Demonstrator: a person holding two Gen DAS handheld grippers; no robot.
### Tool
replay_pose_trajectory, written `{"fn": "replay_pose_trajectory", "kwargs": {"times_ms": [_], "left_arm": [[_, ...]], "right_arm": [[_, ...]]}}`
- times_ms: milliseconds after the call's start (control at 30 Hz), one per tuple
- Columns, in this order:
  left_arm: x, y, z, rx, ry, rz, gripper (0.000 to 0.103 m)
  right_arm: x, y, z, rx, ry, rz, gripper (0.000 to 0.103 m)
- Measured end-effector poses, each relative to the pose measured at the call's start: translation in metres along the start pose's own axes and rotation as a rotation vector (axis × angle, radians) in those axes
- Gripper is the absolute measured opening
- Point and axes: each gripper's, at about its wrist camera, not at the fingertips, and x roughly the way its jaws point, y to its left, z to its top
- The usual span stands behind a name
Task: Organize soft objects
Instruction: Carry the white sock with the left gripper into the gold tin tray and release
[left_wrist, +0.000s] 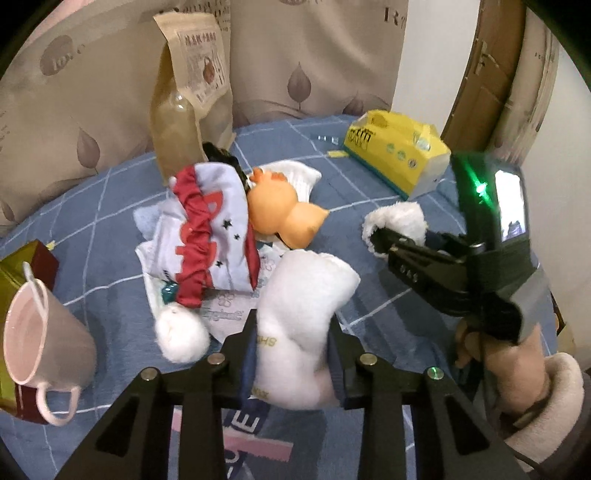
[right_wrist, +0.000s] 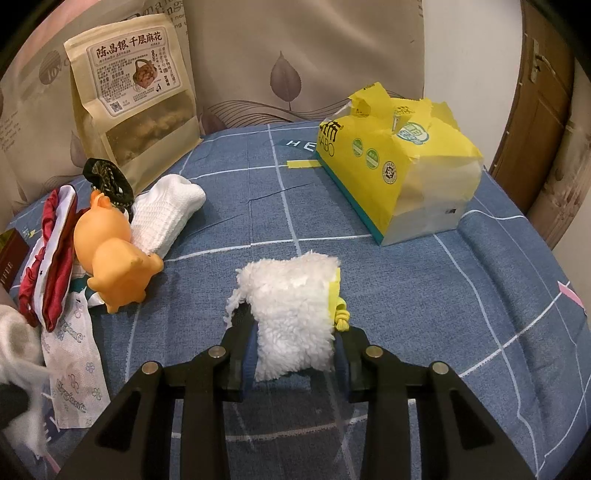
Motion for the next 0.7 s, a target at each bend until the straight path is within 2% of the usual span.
{"fn": "replay_pose_trajectory", "kwargs": {"times_ms": [333,700], "left_arm": [[-0.049,0.033,-0.003,-0.057,-0.045,0.034,0.033],[-0.101,0.109,-0.018,-0.144,-0.1,0.203,0.033]], "right_arm": [[0.0,0.001,0.0,0.0,0.0,-0.001,0.033],[0.0,0.002,0.0,-0.002,0.0,-0.004,0.033]]}}
